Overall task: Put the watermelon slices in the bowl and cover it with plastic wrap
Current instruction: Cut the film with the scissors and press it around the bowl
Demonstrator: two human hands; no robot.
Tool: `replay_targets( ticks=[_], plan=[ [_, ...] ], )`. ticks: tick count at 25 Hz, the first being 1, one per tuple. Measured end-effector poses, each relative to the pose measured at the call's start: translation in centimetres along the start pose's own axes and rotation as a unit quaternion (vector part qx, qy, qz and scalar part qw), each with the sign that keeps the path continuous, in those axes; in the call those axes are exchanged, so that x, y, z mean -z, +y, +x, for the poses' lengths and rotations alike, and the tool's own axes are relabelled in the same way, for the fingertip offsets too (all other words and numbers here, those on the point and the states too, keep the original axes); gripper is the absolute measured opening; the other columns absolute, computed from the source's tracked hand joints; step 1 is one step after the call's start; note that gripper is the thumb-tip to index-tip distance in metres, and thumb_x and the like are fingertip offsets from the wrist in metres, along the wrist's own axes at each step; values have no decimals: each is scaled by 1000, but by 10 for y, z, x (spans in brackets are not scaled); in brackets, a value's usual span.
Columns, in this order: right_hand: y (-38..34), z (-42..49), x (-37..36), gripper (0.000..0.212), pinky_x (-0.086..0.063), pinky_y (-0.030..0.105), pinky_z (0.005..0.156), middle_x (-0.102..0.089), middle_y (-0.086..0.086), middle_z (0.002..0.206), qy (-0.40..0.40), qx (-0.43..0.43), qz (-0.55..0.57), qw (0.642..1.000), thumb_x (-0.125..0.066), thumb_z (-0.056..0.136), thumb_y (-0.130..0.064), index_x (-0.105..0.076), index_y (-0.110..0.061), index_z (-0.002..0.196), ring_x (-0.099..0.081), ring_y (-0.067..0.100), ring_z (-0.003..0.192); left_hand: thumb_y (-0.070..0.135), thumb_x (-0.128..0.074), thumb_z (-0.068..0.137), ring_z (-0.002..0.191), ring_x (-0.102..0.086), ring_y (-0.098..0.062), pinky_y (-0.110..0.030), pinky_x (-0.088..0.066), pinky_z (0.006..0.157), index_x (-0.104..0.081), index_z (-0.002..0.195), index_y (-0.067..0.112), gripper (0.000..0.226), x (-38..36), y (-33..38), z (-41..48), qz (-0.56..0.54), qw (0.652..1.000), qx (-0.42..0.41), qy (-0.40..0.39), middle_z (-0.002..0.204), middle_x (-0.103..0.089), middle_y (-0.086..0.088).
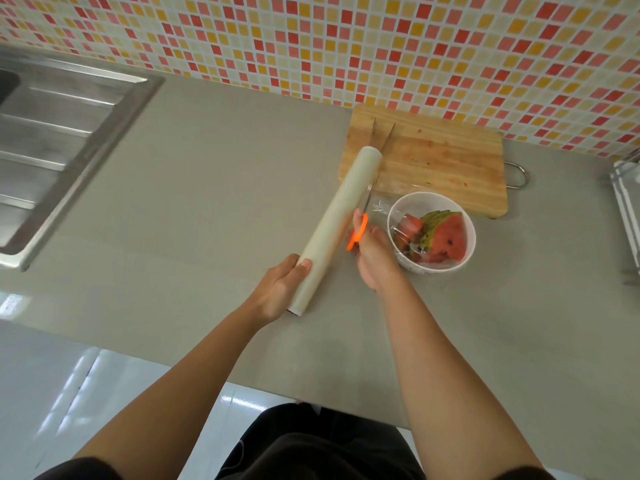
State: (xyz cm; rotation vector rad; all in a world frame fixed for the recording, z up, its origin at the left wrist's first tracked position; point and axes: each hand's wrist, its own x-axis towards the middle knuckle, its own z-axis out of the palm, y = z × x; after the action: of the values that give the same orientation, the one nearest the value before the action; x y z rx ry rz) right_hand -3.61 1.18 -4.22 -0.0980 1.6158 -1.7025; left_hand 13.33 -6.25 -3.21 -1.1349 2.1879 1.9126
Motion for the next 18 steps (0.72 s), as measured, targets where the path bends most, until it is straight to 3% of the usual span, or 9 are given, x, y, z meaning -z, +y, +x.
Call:
replay_targets(
  ticks=[4, 9, 14, 18],
  plan=[
    [-7, 11, -7, 43, -25, 24, 63, -27, 0, 59, 17, -16, -22, 999, -50, 91, -45, -33, -21, 60, -27, 12, 59, 57, -39, 85, 61, -41, -9, -28, -32, 60, -45, 64, 35, 31, 15, -2, 1, 13, 1000, -1, -3, 73, -44, 7],
    [-11, 27, -15, 38, -26, 23, 60, -37, -10, 47, 21, -32, 13, 999, -50, 91, -45, -40, -23, 62, -32, 9, 58, 56, -41, 85, 64, -41, -11, -31, -31, 63, -43, 67, 29, 32, 33, -6, 3, 25, 1000, 0, -13, 73, -43, 7],
    [-10, 36, -20, 40, -29, 24, 67, -30, -1, 64, 40, -20, 4, 999, -52, 90, -46, -37, -22, 62, -32, 11, 64, 58, -41, 84, 70, -44, -14, -33, -34, 68, -48, 84, 13, 46, 46, -7, 7, 33, 999, 1, -18, 78, -48, 4],
    [-13, 40, -23, 40, -30, 26, 72, -31, 0, 64, 44, -15, -7, 999, -52, 90, -47, -38, -20, 63, -33, 12, 67, 60, -42, 83, 69, -49, -11, -31, -37, 69, -52, 78, 26, 36, 52, -10, 9, 32, 999, 1, -22, 73, -52, 12]
  ],
)
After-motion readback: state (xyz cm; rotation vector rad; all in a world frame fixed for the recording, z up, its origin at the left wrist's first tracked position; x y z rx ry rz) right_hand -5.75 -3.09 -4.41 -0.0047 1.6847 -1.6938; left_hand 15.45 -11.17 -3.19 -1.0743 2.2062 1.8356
